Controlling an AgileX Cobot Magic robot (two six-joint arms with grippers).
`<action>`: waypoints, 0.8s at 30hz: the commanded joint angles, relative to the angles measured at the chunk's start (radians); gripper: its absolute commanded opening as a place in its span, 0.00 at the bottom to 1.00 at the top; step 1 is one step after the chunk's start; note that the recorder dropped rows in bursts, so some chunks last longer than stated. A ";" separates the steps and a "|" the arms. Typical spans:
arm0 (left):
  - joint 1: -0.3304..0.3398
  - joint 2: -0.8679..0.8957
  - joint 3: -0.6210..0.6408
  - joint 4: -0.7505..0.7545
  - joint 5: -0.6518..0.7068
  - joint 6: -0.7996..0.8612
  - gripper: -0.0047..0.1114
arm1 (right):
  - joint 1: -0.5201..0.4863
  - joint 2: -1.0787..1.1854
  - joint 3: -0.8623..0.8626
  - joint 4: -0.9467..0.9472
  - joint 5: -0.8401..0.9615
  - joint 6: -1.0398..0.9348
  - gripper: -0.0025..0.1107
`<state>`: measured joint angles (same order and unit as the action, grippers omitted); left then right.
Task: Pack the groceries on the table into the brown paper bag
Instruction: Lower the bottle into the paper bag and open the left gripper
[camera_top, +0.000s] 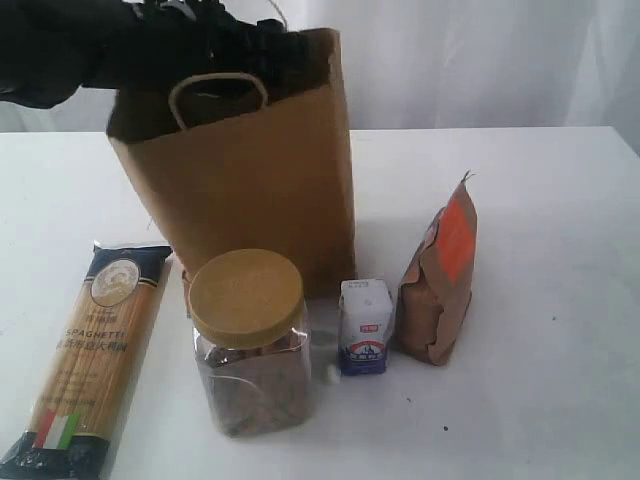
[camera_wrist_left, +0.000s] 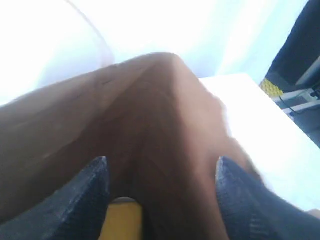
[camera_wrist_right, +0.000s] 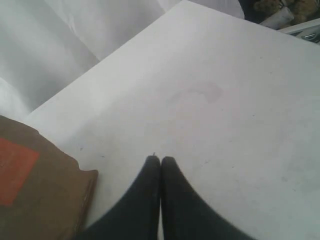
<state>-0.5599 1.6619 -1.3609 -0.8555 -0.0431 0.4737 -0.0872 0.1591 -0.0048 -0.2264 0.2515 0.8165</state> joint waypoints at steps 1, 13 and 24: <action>-0.003 -0.010 -0.004 -0.024 -0.008 -0.006 0.60 | -0.004 -0.005 0.005 -0.005 -0.006 0.002 0.02; 0.000 -0.020 -0.004 -0.024 0.060 -0.004 0.73 | -0.004 -0.005 0.005 -0.005 -0.006 0.002 0.02; 0.000 -0.195 -0.004 0.327 0.196 0.137 0.73 | -0.004 -0.005 0.005 -0.005 -0.006 0.002 0.02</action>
<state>-0.5599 1.4936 -1.3609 -0.5652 0.1090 0.5913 -0.0872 0.1591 -0.0048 -0.2264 0.2515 0.8185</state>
